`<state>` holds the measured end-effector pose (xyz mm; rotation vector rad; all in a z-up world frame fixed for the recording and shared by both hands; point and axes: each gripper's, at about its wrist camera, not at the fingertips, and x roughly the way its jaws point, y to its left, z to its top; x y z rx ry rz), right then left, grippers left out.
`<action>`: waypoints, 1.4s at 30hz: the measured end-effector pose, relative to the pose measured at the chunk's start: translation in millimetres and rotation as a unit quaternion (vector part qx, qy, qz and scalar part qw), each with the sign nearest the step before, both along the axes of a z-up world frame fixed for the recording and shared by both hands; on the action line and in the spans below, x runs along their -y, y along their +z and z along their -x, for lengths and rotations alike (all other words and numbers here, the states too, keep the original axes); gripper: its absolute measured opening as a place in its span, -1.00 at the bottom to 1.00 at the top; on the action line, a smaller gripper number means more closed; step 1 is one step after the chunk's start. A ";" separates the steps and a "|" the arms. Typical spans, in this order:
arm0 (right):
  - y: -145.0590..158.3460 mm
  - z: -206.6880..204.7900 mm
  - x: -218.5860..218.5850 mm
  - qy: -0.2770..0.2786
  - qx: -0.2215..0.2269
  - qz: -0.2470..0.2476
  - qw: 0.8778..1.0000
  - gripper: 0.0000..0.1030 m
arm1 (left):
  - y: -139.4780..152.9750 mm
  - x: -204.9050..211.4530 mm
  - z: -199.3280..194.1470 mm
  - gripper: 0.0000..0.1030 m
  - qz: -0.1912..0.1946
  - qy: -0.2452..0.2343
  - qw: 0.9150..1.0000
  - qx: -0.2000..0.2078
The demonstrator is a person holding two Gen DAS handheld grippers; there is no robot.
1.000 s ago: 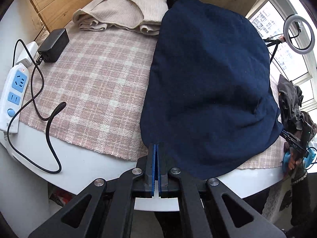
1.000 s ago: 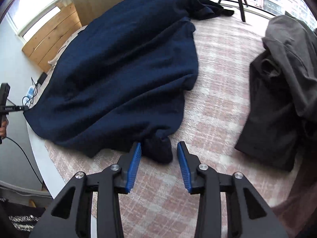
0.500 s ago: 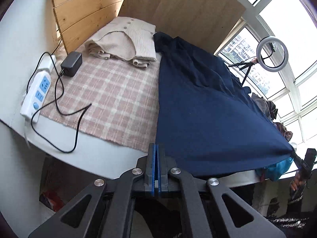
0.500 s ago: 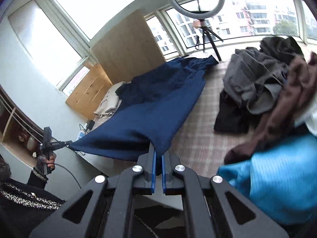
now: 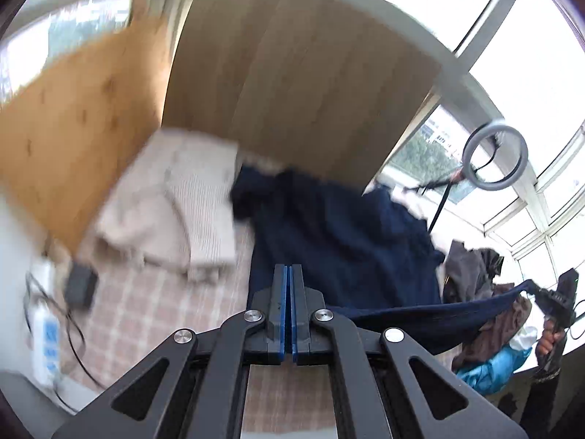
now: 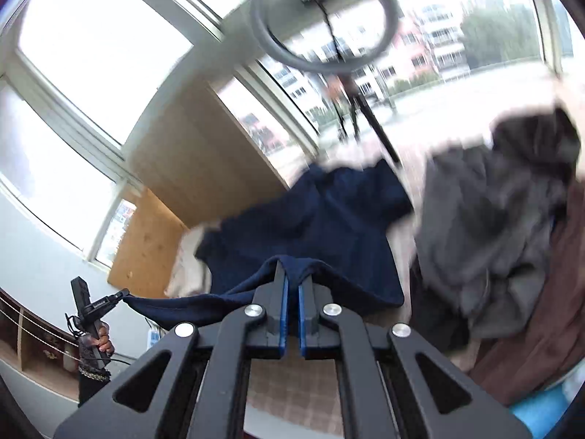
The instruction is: Fold clothes
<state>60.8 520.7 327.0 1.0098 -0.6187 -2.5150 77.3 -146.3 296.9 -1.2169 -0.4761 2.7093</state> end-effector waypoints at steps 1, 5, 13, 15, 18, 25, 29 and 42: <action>37.4 -10.7 3.8 0.004 -0.035 -0.016 0.999 -0.92 | 45.2 -0.7 -1.1 -0.99 0.013 -0.001 0.999 -0.035; 124.0 -62.4 12.0 0.014 -0.113 -0.062 0.992 -0.92 | 166.7 5.4 -31.7 -0.98 0.051 0.006 0.993 -0.110; 56.7 -150.5 16.2 0.014 -0.039 -0.084 0.996 -0.92 | 119.4 -2.2 -103.6 -0.98 0.112 -0.050 0.992 -0.007; 24.7 -170.2 15.2 0.009 -0.010 -0.078 0.997 -0.92 | 72.5 -4.8 -121.3 -0.98 0.116 -0.073 0.990 0.038; -70.1 -191.2 10.0 -0.014 0.073 -0.023 0.997 -0.92 | -14.7 -5.3 -147.4 -0.98 0.105 -0.100 0.984 0.101; -242.1 -221.9 27.3 -0.054 0.230 -0.068 0.969 -0.92 | -199.5 -1.9 -179.5 -0.98 0.074 -0.126 0.964 0.221; -282.0 -232.4 34.3 -0.063 0.270 -0.087 0.957 -0.92 | -256.3 -14.3 -194.5 -0.98 0.082 -0.146 0.953 0.252; -276.6 -254.7 48.1 -0.064 0.303 -0.125 0.942 -0.83 | -266.4 -10.8 -235.9 -0.96 0.085 -0.166 0.947 0.262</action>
